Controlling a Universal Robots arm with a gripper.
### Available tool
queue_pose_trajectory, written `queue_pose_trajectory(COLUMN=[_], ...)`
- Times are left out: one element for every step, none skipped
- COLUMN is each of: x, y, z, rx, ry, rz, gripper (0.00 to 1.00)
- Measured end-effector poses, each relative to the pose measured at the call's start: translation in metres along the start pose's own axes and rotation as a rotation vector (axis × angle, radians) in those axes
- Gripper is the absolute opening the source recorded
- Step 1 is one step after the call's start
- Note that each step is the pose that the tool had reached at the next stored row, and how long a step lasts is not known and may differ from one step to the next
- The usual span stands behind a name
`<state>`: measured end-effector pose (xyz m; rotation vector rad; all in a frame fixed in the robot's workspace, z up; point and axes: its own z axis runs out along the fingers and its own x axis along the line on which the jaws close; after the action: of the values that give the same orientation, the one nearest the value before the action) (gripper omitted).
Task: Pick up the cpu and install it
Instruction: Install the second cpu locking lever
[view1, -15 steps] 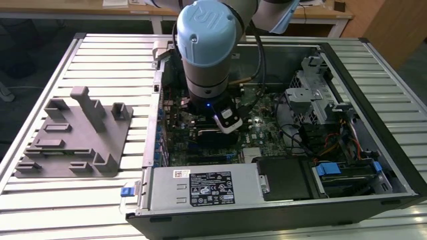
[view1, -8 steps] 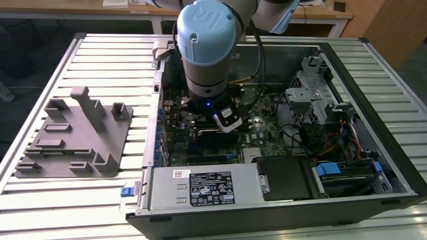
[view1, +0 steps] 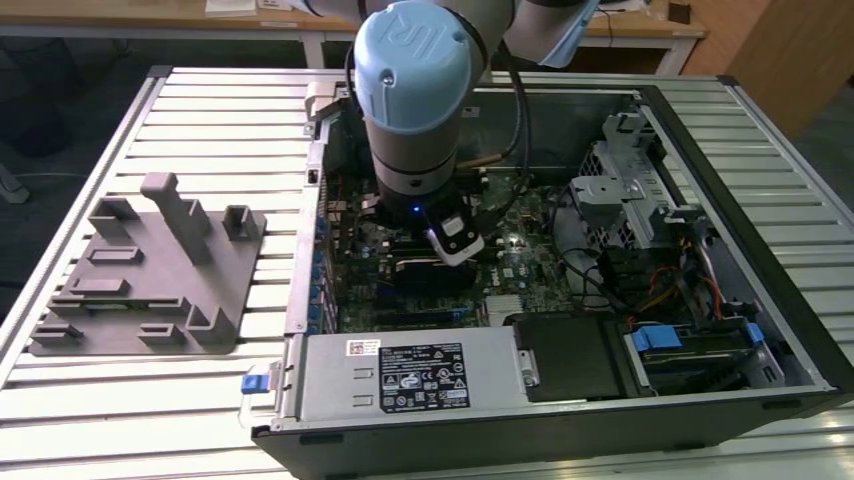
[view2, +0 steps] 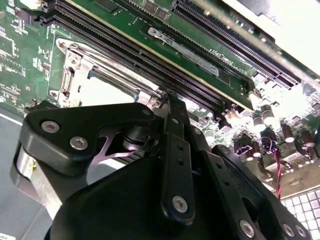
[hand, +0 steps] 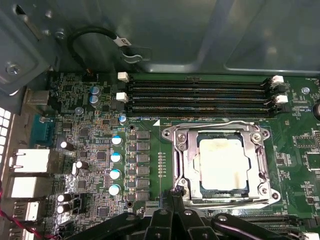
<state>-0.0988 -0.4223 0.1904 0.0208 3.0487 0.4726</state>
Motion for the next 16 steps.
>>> queue_pose_trajectory(x=[0.0, 0.0, 0.0, 0.0001, 0.0001, 0.0001, 0.0002, 0.0003, 0.0004, 0.0004, 0.0004, 0.0004, 0.0004, 0.0004, 0.0004, 0.0004], y=[-0.0001, -0.0002, -0.0003, -0.0004, -0.0005, -0.0006, -0.0007, -0.0007, -0.0008, -0.0008, -0.0008, -0.0008, -0.0008, -0.0008, -0.0008, -0.0006], z=[0.0004, 0.0007, 0.001, 0.0012, 0.0015, 0.0018, 0.0021, 0.0022, 0.0024, 0.0024, 0.0024, 0.0025, 0.0026, 0.0026, 0.0025, 0.0021], rx=[-0.0005, -0.0008, -0.0011, -0.0011, -0.0011, -0.0014, -0.0015, -0.0014, -0.0014, -0.0012, -0.0013, -0.0015, -0.0015, -0.0015, -0.0016, -0.0015], ry=[-0.0001, -0.0002, -0.0002, -0.0001, 0.0, -0.0001, 0.0, 0.0001, 0.0001, 0.0002, 0.0001, 0.0, 0.0001, 0.0, 0.0, 0.0], rz=[0.0, 0.0, 0.0, 0.0, 0.0, 0.0, 0.0, 0.0, 0.0, 0.0, 0.0, 0.0, 0.0, 0.0, 0.0, 0.0], gripper=[0.11, 0.11, 0.11, 0.11, 0.11, 0.11, 0.11, 0.11, 0.11, 0.11, 0.11, 0.11, 0.11, 0.11, 0.11, 0.11])
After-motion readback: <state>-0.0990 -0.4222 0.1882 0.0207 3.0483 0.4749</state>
